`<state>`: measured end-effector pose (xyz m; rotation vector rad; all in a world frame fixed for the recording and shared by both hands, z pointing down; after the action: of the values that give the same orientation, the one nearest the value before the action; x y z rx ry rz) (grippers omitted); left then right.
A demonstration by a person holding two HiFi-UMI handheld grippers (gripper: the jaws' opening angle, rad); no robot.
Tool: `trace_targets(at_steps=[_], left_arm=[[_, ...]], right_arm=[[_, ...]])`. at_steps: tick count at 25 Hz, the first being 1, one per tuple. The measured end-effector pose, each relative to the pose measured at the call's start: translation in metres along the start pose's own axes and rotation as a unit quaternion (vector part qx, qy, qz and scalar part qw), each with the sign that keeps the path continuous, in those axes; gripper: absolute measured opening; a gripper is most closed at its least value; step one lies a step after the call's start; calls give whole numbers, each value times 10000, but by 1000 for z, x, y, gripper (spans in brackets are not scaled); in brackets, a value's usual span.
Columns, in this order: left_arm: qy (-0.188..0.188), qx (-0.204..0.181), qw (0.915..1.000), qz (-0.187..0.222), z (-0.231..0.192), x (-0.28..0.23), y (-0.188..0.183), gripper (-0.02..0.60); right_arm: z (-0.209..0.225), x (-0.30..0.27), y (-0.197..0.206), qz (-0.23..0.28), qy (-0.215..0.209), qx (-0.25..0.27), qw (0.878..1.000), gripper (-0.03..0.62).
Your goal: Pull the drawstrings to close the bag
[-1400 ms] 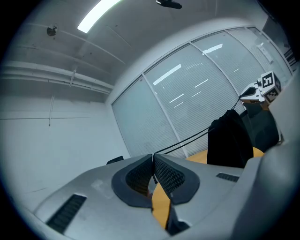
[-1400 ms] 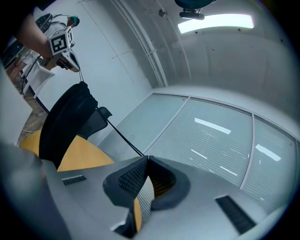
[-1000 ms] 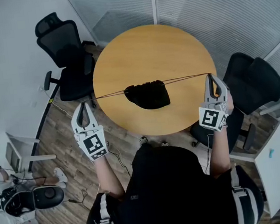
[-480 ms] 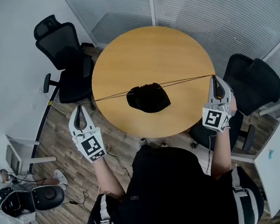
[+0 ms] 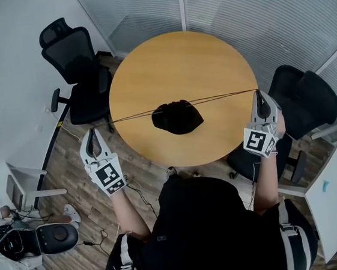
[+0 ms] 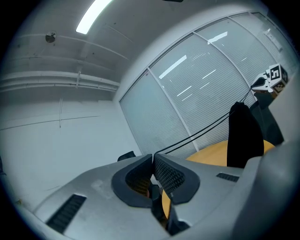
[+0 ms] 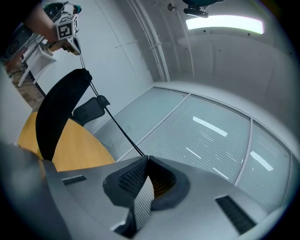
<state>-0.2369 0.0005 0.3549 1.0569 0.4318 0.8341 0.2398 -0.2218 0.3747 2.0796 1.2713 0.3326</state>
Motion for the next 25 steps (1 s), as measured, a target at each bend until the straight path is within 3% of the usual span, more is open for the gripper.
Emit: trace_targets(at_steps=[25], left_arm=[[-41,-146,9999,41,-9,0,-2,21]], right_arm=[[2,-2,3,23,-6,83,10000,60]])
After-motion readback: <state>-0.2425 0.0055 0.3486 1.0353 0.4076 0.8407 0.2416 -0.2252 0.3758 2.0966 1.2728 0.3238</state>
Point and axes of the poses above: the fingertips, and each gripper's own axes: x backward along the fingers, z to its right, y out of its underside, the point moved 1 cm from there along x, backward along the fingers, and after that the axes turned 14 degrees about -y, right-handed, at the moved point
